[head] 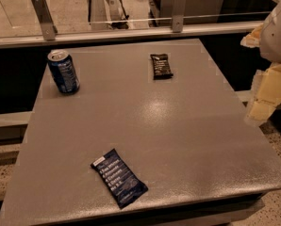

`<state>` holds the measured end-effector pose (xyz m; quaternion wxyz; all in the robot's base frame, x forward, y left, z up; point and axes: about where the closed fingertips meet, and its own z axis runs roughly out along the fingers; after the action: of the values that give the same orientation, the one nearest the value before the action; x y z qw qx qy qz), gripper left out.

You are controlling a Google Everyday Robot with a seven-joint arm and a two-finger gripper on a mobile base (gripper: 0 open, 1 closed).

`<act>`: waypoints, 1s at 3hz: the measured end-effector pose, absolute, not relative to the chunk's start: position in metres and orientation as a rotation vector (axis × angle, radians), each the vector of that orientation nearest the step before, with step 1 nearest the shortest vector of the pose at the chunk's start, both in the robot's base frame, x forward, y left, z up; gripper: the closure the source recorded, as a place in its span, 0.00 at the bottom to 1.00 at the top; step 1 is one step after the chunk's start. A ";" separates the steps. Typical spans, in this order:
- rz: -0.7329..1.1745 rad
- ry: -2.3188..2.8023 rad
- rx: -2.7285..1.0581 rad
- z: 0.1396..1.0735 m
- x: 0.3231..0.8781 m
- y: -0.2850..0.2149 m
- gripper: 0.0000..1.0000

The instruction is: Pick pepsi can

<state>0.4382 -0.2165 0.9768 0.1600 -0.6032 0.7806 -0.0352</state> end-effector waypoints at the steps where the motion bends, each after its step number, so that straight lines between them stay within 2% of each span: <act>1: -0.100 2.230 -1.723 0.977 0.438 -0.216 0.00; 2: -0.041 2.170 -1.727 0.971 0.452 -0.195 0.00; 3: 0.071 2.042 -1.722 0.955 0.481 -0.142 0.00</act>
Offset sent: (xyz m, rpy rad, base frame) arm 0.0332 0.0526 -0.0197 0.1422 -0.0143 0.0910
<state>0.4808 -0.1420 0.9552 0.2327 -0.6266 0.7433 0.0260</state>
